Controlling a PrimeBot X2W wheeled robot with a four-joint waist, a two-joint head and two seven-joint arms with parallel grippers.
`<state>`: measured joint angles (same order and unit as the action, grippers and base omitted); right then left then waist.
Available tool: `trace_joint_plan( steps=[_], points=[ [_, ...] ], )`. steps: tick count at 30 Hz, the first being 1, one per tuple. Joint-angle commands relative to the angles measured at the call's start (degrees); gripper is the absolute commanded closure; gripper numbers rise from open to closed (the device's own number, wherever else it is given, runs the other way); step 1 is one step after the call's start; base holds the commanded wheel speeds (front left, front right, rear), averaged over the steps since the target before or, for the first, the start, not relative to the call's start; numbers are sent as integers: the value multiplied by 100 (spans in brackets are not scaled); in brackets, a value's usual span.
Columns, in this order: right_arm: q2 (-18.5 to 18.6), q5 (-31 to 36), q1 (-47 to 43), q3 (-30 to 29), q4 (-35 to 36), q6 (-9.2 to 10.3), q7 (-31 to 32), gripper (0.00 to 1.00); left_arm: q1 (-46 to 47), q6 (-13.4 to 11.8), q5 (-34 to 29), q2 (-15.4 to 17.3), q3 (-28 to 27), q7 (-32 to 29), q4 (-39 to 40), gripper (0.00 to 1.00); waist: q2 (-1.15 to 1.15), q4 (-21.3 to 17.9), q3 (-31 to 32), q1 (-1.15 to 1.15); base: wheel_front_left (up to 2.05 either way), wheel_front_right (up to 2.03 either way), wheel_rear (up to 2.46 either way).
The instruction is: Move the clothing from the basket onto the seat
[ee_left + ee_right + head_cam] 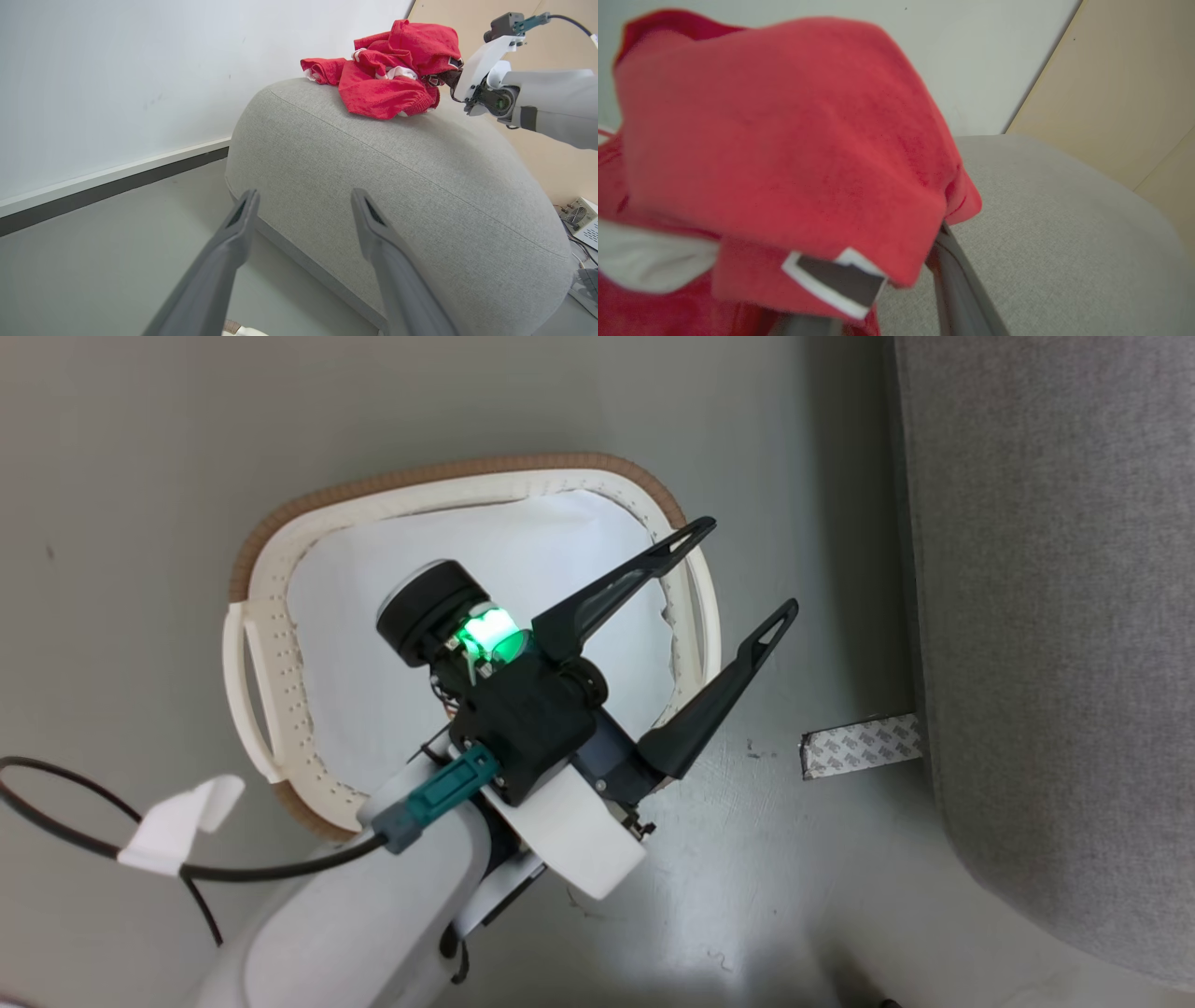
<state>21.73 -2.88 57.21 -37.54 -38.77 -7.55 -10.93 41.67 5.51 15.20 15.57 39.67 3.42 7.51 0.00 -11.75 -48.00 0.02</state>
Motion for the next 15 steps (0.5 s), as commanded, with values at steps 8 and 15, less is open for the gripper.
trace_joint_plan(
  steps=[8,15],
  points=[
    [-623,-160,-987,458,355,13,-425,0,-388,-134,137,179,-53,190,-155,0,0,-168,602,-2,0,0,0],
    [-1236,-85,-2424,1047,1806,13,-427,0,-1153,-525,441,291,-349,524,-602,0,0,-278,1710,-2,0,0,0]
  ],
)
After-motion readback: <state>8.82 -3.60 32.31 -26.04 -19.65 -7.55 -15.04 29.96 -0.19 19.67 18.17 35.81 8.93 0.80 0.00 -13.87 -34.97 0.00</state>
